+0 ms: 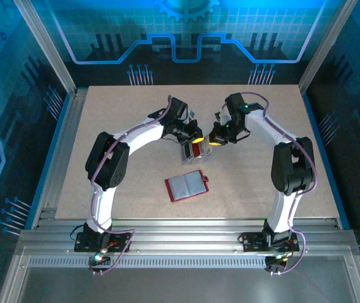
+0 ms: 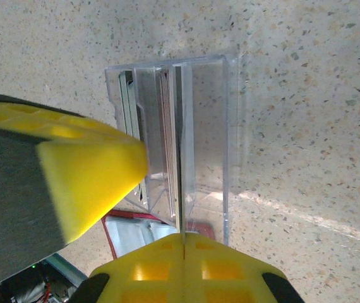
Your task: Put the credit cards into the card holder
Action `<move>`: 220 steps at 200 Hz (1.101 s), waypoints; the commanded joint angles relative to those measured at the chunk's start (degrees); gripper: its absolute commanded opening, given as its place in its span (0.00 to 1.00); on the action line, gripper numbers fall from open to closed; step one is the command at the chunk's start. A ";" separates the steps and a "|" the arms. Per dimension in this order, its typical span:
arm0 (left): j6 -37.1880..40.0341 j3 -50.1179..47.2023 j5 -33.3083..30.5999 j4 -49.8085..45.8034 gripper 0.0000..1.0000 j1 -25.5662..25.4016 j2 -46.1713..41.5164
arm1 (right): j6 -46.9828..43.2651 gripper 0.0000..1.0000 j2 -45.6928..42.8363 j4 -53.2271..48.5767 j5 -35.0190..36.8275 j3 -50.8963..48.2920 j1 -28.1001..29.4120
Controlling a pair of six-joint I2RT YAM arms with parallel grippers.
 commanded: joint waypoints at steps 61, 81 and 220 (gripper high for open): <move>6.42 -11.68 0.96 -5.14 0.05 2.09 -15.75 | -0.23 0.00 -5.13 -4.85 9.85 2.95 1.43; 8.78 -16.01 -0.33 -7.28 0.10 2.64 -21.26 | -0.39 0.00 -6.05 -5.35 10.40 2.94 1.80; 11.83 -42.13 -14.58 -14.68 0.49 -3.16 -42.44 | -1.83 0.00 -20.98 -3.25 22.09 -5.11 11.13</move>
